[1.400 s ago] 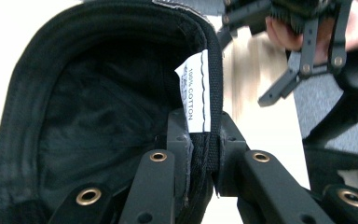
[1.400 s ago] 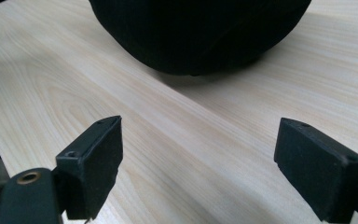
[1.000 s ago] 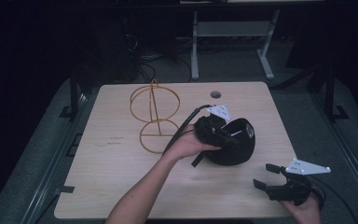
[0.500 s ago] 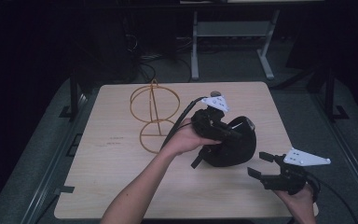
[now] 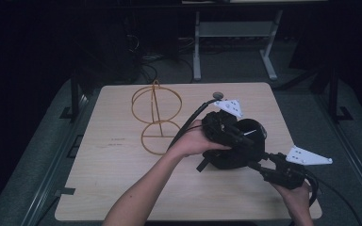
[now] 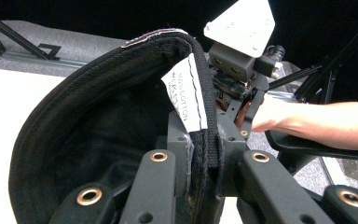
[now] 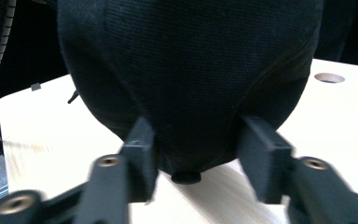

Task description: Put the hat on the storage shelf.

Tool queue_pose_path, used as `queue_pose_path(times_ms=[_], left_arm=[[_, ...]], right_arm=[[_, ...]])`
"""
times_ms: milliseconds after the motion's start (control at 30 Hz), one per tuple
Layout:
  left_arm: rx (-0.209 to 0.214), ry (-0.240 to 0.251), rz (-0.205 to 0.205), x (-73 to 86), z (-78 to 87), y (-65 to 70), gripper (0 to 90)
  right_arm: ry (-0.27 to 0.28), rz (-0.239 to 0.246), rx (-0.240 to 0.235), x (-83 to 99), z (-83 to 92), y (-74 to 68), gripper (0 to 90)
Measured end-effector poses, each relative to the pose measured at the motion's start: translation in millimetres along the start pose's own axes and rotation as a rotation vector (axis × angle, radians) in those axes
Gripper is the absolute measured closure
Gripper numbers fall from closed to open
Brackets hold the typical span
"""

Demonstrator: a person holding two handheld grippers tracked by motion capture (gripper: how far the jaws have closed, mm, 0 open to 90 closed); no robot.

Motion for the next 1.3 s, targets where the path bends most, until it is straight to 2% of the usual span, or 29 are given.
queue_pose_path(times_ms=[167,200,233,467,667,700,933,1133,1300], left_arm=[[-0.034,-0.020,0.000,4.0,3.2,-4.6,80.0],[-0.034,-0.020,0.000,4.0,3.2,-4.6,80.0],[-0.041,-0.026,0.002,6.1,5.0,-5.3,79.9],[-0.084,-0.044,-0.002,14.3,12.6,-8.6,77.9],[-0.138,-0.069,0.003,21.4,20.2,-11.9,71.5],[-0.144,-0.070,0.002,22.1,21.6,-12.4,68.4],[-0.176,-0.050,-0.002,26.0,36.9,-7.7,62.0],[-0.203,-0.034,0.001,38.7,55.0,-2.7,59.2],[-0.233,-0.045,0.012,55.8,66.2,-0.2,58.0]], right_arm=[[-0.007,0.044,0.024,0.4,-1.7,-0.9,78.0],[-0.007,0.044,0.024,0.4,-1.7,-0.9,78.0],[-0.015,0.050,0.026,0.6,-1.6,-1.4,82.2],[-0.032,0.046,0.015,-1.7,2.0,-0.3,85.2],[-0.045,0.019,0.002,-5.0,7.9,2.1,86.0],[-0.047,0.008,-0.008,-7.5,11.3,3.4,86.1],[-0.072,-0.013,-0.013,-13.6,17.0,8.5,86.3],[-0.090,-0.023,-0.003,-18.1,21.3,16.6,86.3],[-0.110,-0.026,0.004,-21.3,22.9,21.4,86.3]])
Point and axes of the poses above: each handheld gripper's, and its own axes: z roughly backward along the jaws, x roughly out of its underside, y roughly to its right, the point moved 10 cm from there along -z, roughly forward along the jaws, and after that the axes turned 12 degrees about x, right-handed, at the moved point
